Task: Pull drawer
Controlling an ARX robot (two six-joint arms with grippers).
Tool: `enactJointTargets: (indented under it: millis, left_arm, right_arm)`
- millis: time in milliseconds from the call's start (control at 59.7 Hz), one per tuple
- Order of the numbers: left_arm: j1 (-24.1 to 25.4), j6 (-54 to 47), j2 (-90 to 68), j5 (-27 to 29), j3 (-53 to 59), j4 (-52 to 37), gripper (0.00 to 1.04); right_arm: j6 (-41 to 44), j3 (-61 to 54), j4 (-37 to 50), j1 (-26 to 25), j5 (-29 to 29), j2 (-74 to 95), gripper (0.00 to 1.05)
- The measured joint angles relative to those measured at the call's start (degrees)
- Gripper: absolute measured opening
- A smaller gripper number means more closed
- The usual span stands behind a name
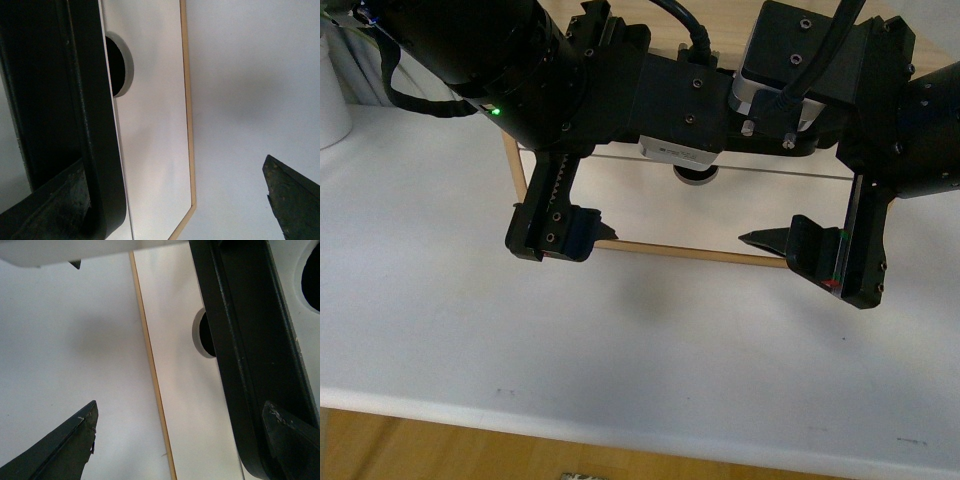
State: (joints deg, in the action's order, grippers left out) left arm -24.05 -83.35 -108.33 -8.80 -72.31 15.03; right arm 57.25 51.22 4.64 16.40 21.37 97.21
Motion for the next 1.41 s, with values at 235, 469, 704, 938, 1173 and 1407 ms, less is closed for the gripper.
enactJointTargets:
  millis: [235, 469, 704, 938, 1173, 1407]
  left_arm:
    - [0.09, 0.24, 0.02, -0.63, 0.0, 1.4, 0.99]
    - [-0.13, 1.79, 0.81, -1.9, 0.33, 3.13, 0.99]
    - [-1.16, 3.96, 2.6, -2.51, 1.79, 4.98, 0.99]
    - [-2.25, 4.52, 5.03, -2.36, 3.89, 7.61, 0.99]
    - [-3.5, 5.53, 7.61, -2.23, 6.08, 10.51, 0.99]
    - [-4.24, 5.79, 9.42, -1.68, 7.17, 13.29, 0.99]
  right_arm:
    - [1.33, 0.44, -2.47, -0.15, 0.9, 0.04, 0.96]
    - [4.07, 0.5, -5.7, -0.48, 2.16, -0.74, 0.96]
    - [6.45, -0.48, -10.21, -0.68, 3.48, -3.28, 0.96]
    - [8.28, -2.32, -14.16, -0.59, 4.44, -6.54, 0.96]
    - [10.51, -3.41, -18.84, -0.24, 4.96, -9.2, 0.96]
    - [12.0, -3.98, -22.08, 0.13, 5.53, -10.82, 0.96]
